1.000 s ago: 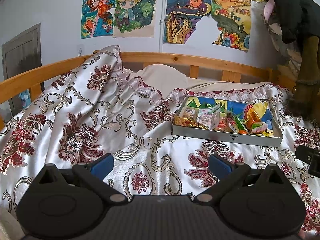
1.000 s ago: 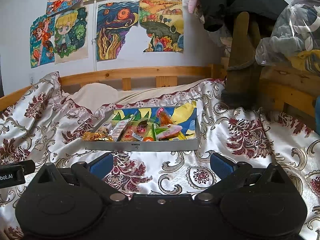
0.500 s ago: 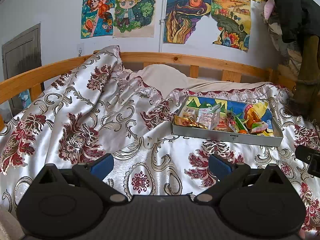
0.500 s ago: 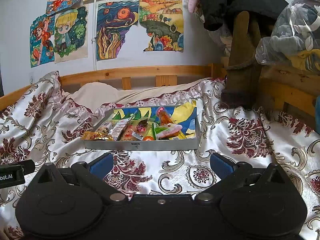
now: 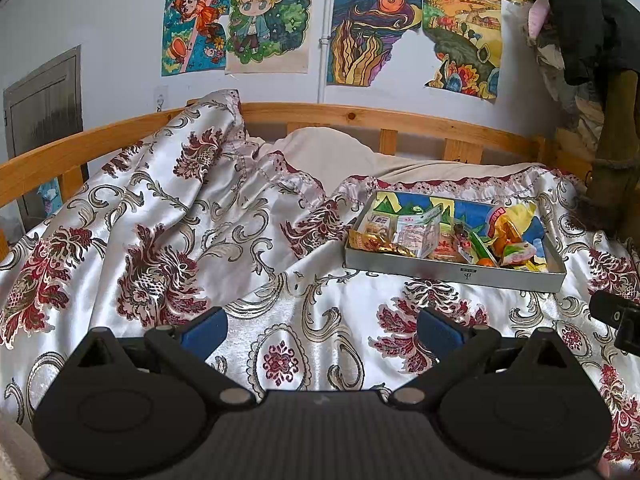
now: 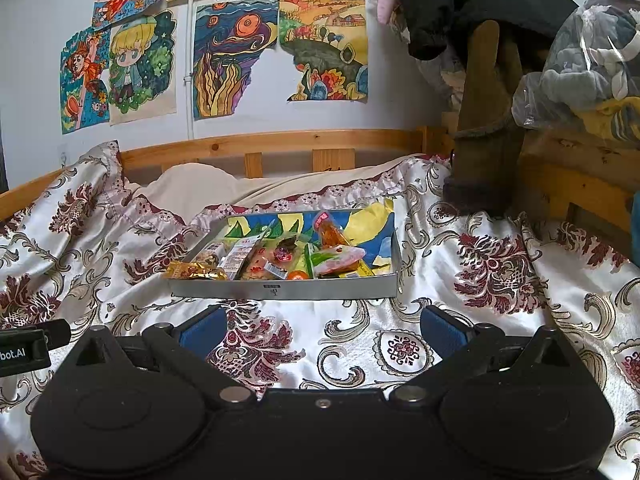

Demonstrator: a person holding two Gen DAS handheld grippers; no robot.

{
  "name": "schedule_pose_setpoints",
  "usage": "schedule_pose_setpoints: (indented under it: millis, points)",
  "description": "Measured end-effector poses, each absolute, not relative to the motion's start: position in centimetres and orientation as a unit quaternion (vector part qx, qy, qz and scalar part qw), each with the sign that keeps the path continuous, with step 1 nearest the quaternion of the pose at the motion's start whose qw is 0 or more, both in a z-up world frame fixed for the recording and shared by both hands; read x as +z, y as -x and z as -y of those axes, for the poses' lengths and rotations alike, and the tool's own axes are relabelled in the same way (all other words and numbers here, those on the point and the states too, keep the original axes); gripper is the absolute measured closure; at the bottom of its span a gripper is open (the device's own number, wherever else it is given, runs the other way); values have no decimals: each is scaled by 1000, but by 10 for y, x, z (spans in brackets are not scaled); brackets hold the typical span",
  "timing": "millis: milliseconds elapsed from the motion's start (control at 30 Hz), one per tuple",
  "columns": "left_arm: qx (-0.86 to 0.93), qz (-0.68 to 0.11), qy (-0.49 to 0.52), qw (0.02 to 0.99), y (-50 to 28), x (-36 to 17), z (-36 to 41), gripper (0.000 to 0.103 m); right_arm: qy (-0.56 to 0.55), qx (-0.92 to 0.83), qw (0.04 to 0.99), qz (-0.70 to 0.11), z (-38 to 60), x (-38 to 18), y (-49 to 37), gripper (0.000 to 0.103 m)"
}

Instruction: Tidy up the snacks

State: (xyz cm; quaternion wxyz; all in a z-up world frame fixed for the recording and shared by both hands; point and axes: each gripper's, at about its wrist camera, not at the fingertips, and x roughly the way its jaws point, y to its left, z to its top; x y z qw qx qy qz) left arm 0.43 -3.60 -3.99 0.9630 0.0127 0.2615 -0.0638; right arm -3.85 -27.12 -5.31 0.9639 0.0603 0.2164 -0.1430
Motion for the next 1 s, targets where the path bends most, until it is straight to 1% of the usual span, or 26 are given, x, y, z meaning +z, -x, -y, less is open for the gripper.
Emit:
schedule_pose_setpoints:
  millis: [800,1000]
  points:
    - [-66,-264,-12,962,-3,-42,37,0,-61,-142,964,-218,271,-54,39,1]
    - [-54,-262,-29,963,-4,-40,40,0,-61,-142,964,-218,271,-53,39,1]
